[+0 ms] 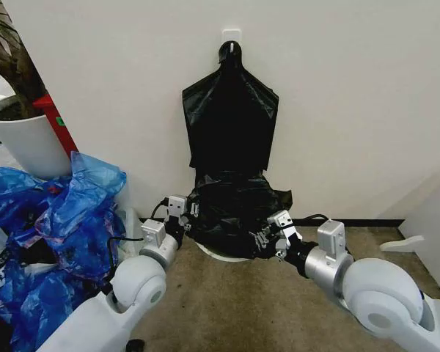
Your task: Place the garbage bag over the trash bin.
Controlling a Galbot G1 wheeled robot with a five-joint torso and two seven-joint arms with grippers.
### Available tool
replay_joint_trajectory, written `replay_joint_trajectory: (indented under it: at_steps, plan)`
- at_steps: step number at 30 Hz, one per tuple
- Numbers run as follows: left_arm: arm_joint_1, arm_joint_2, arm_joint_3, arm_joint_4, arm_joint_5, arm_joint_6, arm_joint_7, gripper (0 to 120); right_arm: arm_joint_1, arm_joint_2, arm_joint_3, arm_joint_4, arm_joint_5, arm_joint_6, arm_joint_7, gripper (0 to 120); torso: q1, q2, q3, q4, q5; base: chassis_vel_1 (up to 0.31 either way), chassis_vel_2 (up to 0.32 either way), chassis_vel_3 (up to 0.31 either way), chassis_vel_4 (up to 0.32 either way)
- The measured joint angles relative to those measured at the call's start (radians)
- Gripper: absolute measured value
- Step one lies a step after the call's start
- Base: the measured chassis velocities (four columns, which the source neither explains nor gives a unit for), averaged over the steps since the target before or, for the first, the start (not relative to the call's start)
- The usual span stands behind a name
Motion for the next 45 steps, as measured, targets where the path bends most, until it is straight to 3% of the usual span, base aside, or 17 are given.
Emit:
replay_joint_trajectory:
  at_steps: [8, 24, 41, 45]
  plan:
    - [-0.006, -0.005, -0.019, -0.013, -0.038, 0.018, -0.02, 1, -0.115, -0.012, 0.026, 0.021, 0.021, -0.024, 0.021, 0, 0.0, 0.0, 0.0, 0.0, 0.0, 0.0, 0.0, 0.0, 0.0]
    - [0.012, 0.004, -0.033, -0.112, -0.163, 0.073, -0.066, 1, -0.255, 0.053, 0.009, -0.066, -0.118, -0.022, 0.0, 0, 0.0, 0.0, 0.0, 0.0, 0.0, 0.0, 0.0, 0.0, 0.0]
    - [0.007, 0.013, -0.047, -0.196, -0.446, 0.194, -0.243, 1, -0.31, 0.129, 0.002, -0.193, -0.306, 0.049, -0.063, 0, 0.0, 0.0, 0.0, 0.0001, 0.0001, 0.0, 0.0, 0.0, 0.0]
    - [0.007, 0.011, -0.048, -0.193, -0.464, 0.204, -0.25, 1, -0.323, 0.13, 0.007, -0.189, -0.325, 0.062, -0.055, 0, 0.0, 0.0, 0.0, 0.0, 0.0003, 0.0, 0.0, 0.0, 0.0]
